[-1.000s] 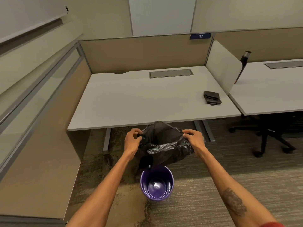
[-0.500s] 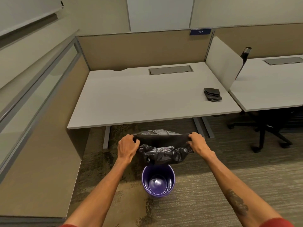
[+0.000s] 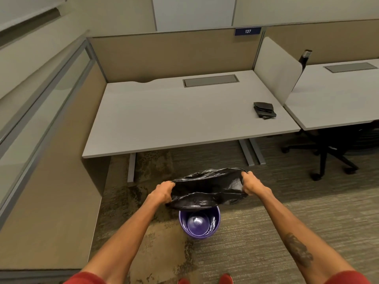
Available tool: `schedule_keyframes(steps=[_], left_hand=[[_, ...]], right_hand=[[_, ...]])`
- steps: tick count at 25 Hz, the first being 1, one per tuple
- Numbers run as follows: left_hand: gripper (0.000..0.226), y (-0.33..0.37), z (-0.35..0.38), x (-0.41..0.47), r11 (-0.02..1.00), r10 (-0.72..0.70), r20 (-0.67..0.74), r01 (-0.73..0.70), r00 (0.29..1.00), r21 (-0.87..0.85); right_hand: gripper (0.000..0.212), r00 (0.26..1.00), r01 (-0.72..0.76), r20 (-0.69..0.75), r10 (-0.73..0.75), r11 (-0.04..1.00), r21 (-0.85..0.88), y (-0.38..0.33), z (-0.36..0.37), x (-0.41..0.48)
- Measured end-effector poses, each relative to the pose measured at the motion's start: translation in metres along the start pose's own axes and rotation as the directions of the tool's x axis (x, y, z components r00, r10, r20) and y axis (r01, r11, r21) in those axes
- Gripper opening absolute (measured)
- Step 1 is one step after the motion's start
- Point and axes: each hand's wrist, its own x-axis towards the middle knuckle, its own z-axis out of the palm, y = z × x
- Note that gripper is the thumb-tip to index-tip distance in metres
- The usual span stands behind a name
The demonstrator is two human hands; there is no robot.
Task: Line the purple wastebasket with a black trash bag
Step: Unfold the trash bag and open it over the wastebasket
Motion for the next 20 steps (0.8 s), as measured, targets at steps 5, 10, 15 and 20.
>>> schedule_keyframes(steps=[5,10,15,20], left_hand=[[0.068,0.013,0.005,0.005,0.965,0.027,-0.271,-0.096,0.962,-0.243],[0.048,0.021,0.013,0.021,0.99,-0.012,-0.104,-0.003,0.994,-0.144],[0.068,0.028,0.037,0.039,0.96,-0.053,-0.2,-0.005,0.978,-0.279],[0.084,0.02,0.084,0.068,0.964,-0.06,-0.226,-0.002,0.972,-0.266]], right_hand=[[0.053,0.978,0.102,-0.194,-0.076,0.987,0.128,0.003,0.003,0.005],[0.056,0.987,0.16,0.008,-0.161,0.984,0.077,0.013,0.008,0.022],[0.078,0.983,0.185,-0.032,-0.182,0.971,0.154,0.028,0.023,0.052],[0.066,0.985,0.162,-0.097,-0.141,0.953,0.256,0.054,0.067,0.085]])
